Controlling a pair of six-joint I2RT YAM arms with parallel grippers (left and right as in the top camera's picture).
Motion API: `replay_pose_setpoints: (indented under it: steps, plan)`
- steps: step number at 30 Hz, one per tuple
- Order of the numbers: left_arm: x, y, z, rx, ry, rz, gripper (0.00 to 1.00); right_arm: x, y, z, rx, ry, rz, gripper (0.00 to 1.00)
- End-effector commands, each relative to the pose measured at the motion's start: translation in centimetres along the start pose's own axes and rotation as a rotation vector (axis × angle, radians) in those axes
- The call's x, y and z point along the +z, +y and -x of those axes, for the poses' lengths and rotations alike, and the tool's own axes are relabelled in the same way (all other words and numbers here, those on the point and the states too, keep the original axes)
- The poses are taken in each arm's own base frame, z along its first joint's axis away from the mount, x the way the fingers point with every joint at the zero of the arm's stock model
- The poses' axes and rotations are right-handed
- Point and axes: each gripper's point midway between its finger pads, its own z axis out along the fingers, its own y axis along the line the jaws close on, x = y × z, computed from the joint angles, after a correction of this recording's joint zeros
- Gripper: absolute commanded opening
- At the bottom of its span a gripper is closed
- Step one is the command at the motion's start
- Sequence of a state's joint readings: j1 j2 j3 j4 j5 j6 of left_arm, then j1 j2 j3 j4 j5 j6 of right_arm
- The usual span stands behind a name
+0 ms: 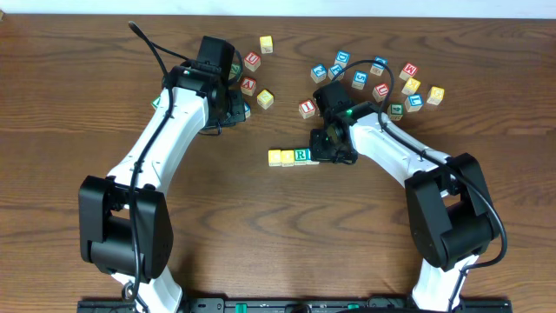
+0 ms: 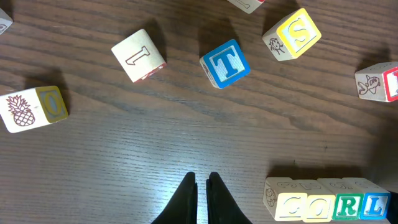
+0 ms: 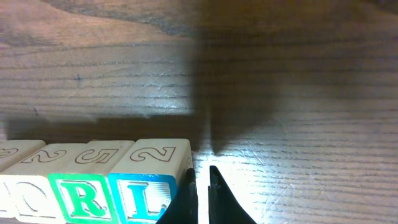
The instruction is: Spell out CORL
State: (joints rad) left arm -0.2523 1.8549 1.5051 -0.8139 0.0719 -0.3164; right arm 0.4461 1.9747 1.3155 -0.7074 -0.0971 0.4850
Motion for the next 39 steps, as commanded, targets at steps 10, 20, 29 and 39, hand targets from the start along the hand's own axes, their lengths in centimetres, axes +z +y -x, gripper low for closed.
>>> replay_pose_setpoints:
  steps: [10, 20, 29, 39]
  plan:
    - [-0.9, 0.0, 0.9, 0.008, -0.032, 0.005, 0.08, -0.2, -1.4, 1.5, 0.021, -0.028, -0.005, 0.03]
    - [-0.9, 0.0, 0.9, 0.008, -0.032, 0.005, 0.07, -0.2, 0.0, 1.9, -0.022, -0.041, 0.058, 0.03]
    - [-0.9, 0.0, 0.9, 0.008, -0.033, 0.005, 0.08, -0.2, 0.3, 1.8, -0.024, -0.036, 0.076, 0.02]
    - [-0.9, 0.0, 0.9, 0.008, -0.032, 0.005, 0.08, -0.2, 0.9, 1.7, -0.035, -0.034, 0.088, 0.02]
